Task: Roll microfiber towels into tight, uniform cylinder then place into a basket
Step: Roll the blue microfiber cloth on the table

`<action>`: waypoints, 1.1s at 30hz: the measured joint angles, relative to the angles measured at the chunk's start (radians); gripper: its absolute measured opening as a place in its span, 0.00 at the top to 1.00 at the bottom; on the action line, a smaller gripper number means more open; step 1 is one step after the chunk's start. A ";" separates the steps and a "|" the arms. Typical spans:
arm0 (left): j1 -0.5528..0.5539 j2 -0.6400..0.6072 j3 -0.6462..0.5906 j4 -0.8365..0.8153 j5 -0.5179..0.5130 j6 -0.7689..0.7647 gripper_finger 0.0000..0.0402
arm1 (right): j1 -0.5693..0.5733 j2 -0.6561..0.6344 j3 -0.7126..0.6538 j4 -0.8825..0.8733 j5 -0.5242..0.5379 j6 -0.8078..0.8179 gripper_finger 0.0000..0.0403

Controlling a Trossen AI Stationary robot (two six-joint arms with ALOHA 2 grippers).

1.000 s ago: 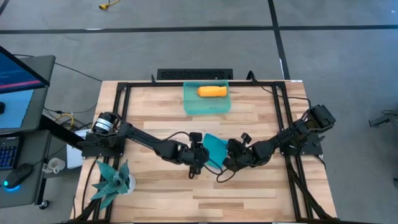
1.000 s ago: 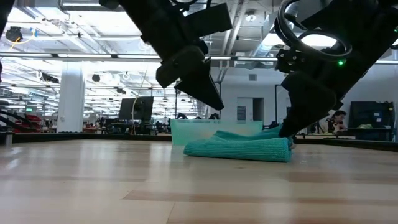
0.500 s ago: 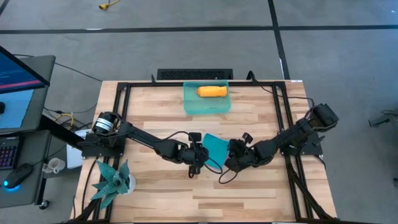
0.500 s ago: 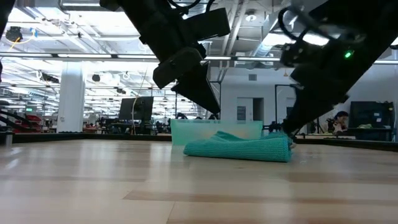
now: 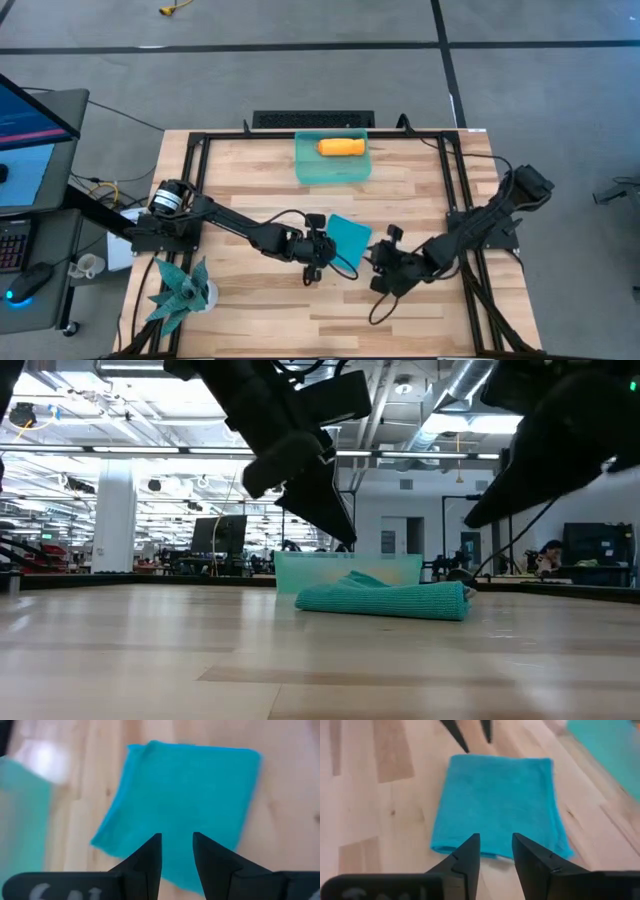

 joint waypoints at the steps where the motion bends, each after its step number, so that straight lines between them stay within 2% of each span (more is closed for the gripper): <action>1: 0.000 0.000 0.000 0.003 0.025 0.019 0.74 | -0.002 0.023 0.000 0.034 0.000 -0.033 0.66; 8: -0.004 0.000 -0.067 0.167 0.161 0.132 0.74 | -0.030 0.144 -0.001 0.281 -0.041 -0.292 0.67; 13: 0.006 0.000 -0.132 0.187 0.163 0.163 0.74 | -0.050 0.164 0.000 0.354 -0.113 -0.354 0.67; 16: 0.016 0.000 -0.151 0.220 0.163 0.163 0.74 | -0.057 0.174 -0.001 0.347 -0.116 -0.359 0.68; 29: 0.043 0.000 -0.163 0.229 0.206 0.117 0.74 | -0.138 0.284 0.001 0.403 -0.317 -0.367 0.95; 33: 0.043 0.000 -0.163 0.223 0.209 0.110 0.74 | -0.155 0.287 0.003 0.409 -0.374 -0.364 0.99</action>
